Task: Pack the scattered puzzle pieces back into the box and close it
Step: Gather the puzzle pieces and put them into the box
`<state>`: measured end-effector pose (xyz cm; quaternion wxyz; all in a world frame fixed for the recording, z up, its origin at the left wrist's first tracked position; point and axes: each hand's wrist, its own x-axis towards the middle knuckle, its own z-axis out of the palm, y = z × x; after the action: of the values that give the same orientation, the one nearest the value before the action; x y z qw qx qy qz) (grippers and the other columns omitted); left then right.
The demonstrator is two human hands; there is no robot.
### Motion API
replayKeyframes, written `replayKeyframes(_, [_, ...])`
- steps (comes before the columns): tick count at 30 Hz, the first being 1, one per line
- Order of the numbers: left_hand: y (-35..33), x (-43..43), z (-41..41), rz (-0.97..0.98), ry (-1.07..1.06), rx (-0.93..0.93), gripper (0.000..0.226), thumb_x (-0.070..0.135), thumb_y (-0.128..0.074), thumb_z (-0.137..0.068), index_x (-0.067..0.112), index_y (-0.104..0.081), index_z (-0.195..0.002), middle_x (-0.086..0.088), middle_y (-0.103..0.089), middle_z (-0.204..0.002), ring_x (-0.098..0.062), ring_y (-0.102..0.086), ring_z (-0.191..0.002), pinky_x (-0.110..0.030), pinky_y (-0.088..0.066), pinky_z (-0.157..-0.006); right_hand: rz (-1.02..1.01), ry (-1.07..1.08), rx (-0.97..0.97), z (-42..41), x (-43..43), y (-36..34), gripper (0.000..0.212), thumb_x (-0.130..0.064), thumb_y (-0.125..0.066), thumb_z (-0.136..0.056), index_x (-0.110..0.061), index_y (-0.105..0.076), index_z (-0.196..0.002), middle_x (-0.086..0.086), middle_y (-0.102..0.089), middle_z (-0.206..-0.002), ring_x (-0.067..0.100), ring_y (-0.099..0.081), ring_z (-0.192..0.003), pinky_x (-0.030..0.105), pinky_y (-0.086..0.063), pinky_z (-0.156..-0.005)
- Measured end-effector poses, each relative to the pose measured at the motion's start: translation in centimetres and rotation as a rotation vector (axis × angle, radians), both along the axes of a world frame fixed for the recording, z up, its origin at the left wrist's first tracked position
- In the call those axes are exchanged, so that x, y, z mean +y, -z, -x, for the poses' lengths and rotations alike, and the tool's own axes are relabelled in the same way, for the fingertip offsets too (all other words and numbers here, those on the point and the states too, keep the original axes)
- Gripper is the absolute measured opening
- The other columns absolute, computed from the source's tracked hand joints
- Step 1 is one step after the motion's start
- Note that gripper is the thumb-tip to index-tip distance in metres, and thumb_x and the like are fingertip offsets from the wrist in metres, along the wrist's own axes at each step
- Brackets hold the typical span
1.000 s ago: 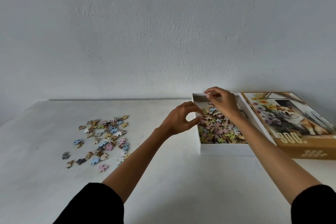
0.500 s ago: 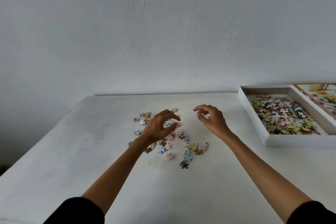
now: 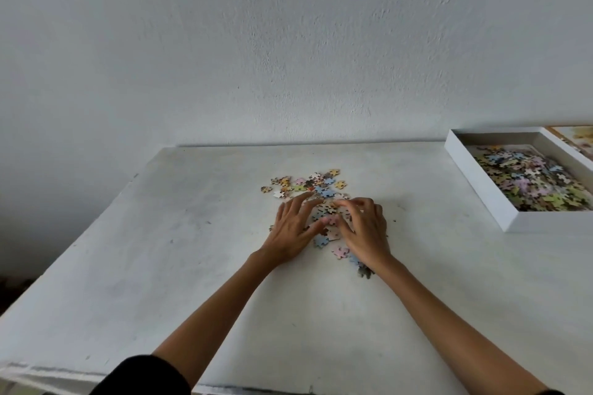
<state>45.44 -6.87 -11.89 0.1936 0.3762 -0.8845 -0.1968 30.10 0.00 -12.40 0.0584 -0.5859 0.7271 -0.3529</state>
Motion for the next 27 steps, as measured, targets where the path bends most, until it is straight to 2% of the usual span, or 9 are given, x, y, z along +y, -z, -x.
replayKeyframes(3, [-1.1,-1.8,0.2,-0.048,-0.039,0.290,0.061,0.061,-0.024,-0.084,0.025,-0.045,-0.127,-0.002,-0.038,-0.139,-0.006,-0.029,-0.124,-0.032,-0.026,-0.107,0.009,-0.017,-0.065,1.0,-2.5,-0.9,0.030,-0.029,-0.049,-0.090,-0.020,-0.054,-0.118,0.009,-0.050,-0.120,0.025,-0.040,-0.119,0.028,-0.029,-0.090])
replayKeyframes(5, [-1.7,-4.0,-0.7,0.002,-0.105,0.324,0.058,0.057,-0.027,-0.086,0.020,-0.048,-0.125,-0.005,-0.043,-0.136,-0.010,-0.036,-0.121,-0.031,-0.033,-0.101,-0.014,-0.067,-0.066,2.5,-4.6,-1.8,0.031,-0.024,-0.046,-0.092,-0.017,-0.051,-0.122,0.010,-0.049,-0.127,0.025,-0.038,-0.123,0.026,-0.026,-0.092])
replayKeyframes(7, [-1.7,-6.7,-1.8,-0.009,-0.186,0.239,0.051,0.050,-0.033,-0.092,0.015,-0.047,-0.126,-0.011,-0.043,-0.137,-0.022,-0.039,-0.125,-0.036,-0.036,-0.101,-0.113,-0.146,-0.057,3.8,-6.4,-2.6,0.036,-0.021,-0.042,-0.093,-0.016,-0.044,-0.129,0.011,-0.041,-0.137,0.026,-0.032,-0.129,0.031,-0.027,-0.100])
replayKeyframes(9, [-1.1,-9.0,-2.4,-0.082,-0.263,0.097,0.046,0.041,-0.035,-0.096,0.013,-0.043,-0.132,-0.015,-0.039,-0.141,-0.029,-0.036,-0.130,-0.041,-0.031,-0.107,-0.275,-0.224,-0.035,4.6,-7.8,-3.0,0.043,-0.022,-0.039,-0.094,-0.017,-0.036,-0.137,0.008,-0.028,-0.148,0.026,-0.023,-0.136,0.037,-0.023,-0.108])
replayKeyframes(12, [-0.1,-10.4,-2.3,-0.089,-0.246,-0.077,0.048,0.039,-0.027,-0.098,0.014,-0.033,-0.139,-0.011,-0.031,-0.148,-0.025,-0.025,-0.138,-0.042,-0.017,-0.114,-0.413,-0.289,0.051,4.4,-9.4,-3.0,0.048,-0.026,-0.035,-0.095,-0.020,-0.025,-0.142,0.005,-0.015,-0.155,0.023,-0.012,-0.142,0.040,-0.014,-0.114])
replayKeyframes(15, [-0.1,-10.4,-1.8,-0.118,-0.170,-0.057,0.049,0.037,-0.021,-0.099,0.017,-0.025,-0.143,-0.005,-0.024,-0.153,-0.021,-0.014,-0.143,-0.040,-0.008,-0.117,-0.442,-0.343,0.152,3.4,-10.6,-2.6,0.048,-0.030,-0.030,-0.097,-0.025,-0.021,-0.143,0.003,-0.011,-0.156,0.022,-0.008,-0.143,0.046,-0.009,-0.117])
replayKeyframes(20, [-0.6,-9.6,-1.8,-0.105,0.001,-0.054,0.044,0.032,-0.022,-0.100,0.018,-0.033,-0.141,-0.001,-0.028,-0.152,-0.016,-0.014,-0.144,-0.033,-0.009,-0.116,-0.367,-0.441,0.265,2.9,-10.6,-1.3,0.043,-0.029,-0.030,-0.097,-0.026,-0.028,-0.141,0.003,-0.022,-0.153,0.023,-0.013,-0.142,0.043,-0.011,-0.117])
replayKeyframes(24, [-0.4,-7.8,-2.2,-0.105,0.137,-0.075,0.047,0.038,-0.025,-0.098,0.020,-0.037,-0.139,0.000,-0.032,-0.150,-0.013,-0.019,-0.142,-0.032,-0.015,-0.116,-0.230,-0.453,0.178,3.0,-7.6,-0.3,0.039,-0.022,-0.035,-0.097,-0.020,-0.040,-0.135,0.003,-0.034,-0.147,0.022,-0.021,-0.139,0.036,-0.018,-0.115])
replayKeyframes(27, [-1.3,-6.5,-2.6,-0.193,0.160,0.029,0.050,0.047,-0.028,-0.092,0.021,-0.049,-0.130,-0.003,-0.047,-0.141,-0.014,-0.037,-0.133,-0.031,-0.029,-0.111,-0.226,-0.457,0.027,3.0,-5.5,-0.9,0.035,-0.018,-0.037,-0.096,-0.020,-0.048,-0.130,0.001,-0.042,-0.140,0.017,-0.033,-0.133,0.031,-0.028,-0.108])
